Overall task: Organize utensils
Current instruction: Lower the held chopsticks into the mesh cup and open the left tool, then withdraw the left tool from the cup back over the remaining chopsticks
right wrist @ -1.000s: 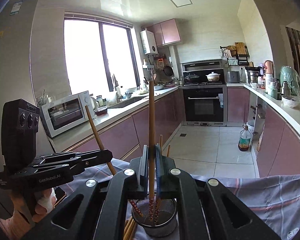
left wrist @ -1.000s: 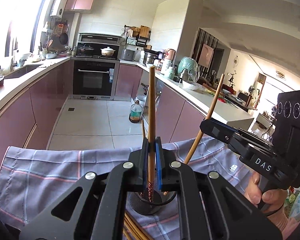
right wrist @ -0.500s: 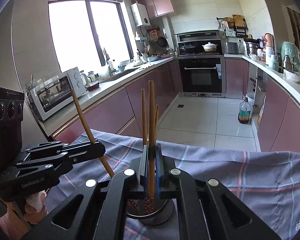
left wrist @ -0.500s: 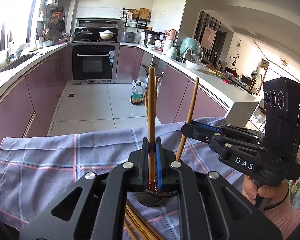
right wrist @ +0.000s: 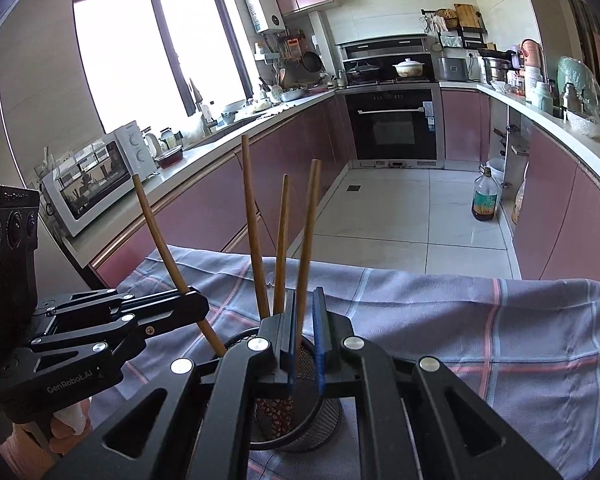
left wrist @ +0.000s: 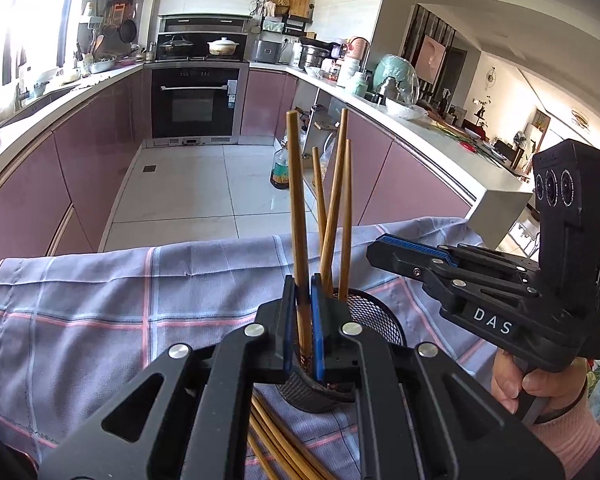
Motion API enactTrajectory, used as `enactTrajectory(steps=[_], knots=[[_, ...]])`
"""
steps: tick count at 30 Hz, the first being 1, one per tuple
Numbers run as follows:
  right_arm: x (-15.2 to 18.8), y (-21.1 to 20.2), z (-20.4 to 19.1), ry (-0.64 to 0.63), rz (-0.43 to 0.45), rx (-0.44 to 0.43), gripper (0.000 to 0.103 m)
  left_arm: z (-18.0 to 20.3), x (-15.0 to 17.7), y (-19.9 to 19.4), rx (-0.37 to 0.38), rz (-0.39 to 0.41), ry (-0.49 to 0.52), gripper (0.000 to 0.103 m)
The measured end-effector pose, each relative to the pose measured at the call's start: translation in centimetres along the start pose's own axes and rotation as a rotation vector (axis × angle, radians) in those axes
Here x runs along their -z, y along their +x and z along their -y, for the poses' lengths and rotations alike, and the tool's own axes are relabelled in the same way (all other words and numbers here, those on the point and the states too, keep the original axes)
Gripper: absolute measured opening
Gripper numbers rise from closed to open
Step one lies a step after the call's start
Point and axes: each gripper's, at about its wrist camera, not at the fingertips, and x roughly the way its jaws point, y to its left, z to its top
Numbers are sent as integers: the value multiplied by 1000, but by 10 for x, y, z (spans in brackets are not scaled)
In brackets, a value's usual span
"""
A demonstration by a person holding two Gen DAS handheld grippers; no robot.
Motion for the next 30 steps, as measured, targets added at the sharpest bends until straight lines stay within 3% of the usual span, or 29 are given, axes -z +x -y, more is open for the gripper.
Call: enactTrajectory(steps=[13,25,30], knots=[[12,-15,-3,8,8,-28,15,-13,9,14,8,-11,-37,10],[40,-43,-26,-80,4,-101,27,-23,46,-26,-91,47,-24,32],[62,-42,-39,-123,-54,-135,27,-28,76,-33,-128,7,-4,36]])
